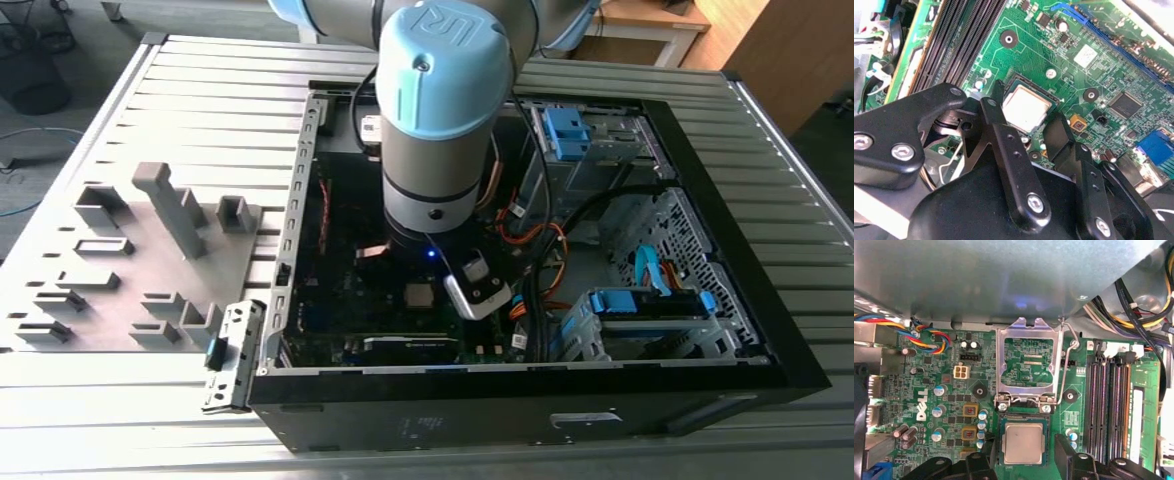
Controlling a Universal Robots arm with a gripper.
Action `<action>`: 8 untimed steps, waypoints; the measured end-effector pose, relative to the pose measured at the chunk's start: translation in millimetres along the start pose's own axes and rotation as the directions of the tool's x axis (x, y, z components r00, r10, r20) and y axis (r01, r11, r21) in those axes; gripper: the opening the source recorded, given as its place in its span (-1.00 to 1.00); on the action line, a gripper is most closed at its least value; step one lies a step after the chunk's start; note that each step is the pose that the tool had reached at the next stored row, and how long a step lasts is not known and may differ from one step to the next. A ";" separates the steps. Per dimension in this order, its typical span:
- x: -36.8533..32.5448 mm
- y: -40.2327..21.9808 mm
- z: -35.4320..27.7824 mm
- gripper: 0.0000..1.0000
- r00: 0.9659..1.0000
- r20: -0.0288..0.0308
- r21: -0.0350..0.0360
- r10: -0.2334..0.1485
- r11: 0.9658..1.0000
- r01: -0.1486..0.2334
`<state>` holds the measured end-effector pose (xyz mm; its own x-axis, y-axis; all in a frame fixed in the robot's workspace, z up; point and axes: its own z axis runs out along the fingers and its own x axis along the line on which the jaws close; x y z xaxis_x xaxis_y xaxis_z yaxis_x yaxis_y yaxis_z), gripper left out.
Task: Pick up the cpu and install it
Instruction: 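Place the cpu into insertion slot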
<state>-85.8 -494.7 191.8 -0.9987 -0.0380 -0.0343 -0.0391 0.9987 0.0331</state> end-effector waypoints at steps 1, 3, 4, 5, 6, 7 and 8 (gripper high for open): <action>-0.2 -0.3 0.1 0.16 1.000 0.000 0.000 0.001 1.000 -0.001; -0.2 -0.3 0.0 0.16 1.000 0.000 0.001 0.001 1.000 -0.001; -0.2 -0.3 0.0 0.16 1.000 0.000 0.001 0.001 1.000 -0.001; -0.2 -0.4 0.0 0.16 1.000 0.000 0.001 0.001 1.000 -0.001; -0.2 -0.4 0.1 0.16 1.000 0.000 0.001 0.001 1.000 -0.001; -0.2 -0.4 0.0 0.16 1.000 0.000 0.001 0.001 1.000 -0.001; -0.2 -0.4 0.0 0.16 1.000 0.000 0.001 0.001 1.000 -0.001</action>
<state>-85.6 -495.0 191.7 -0.9987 -0.0373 -0.0343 -0.0384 0.9987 0.0326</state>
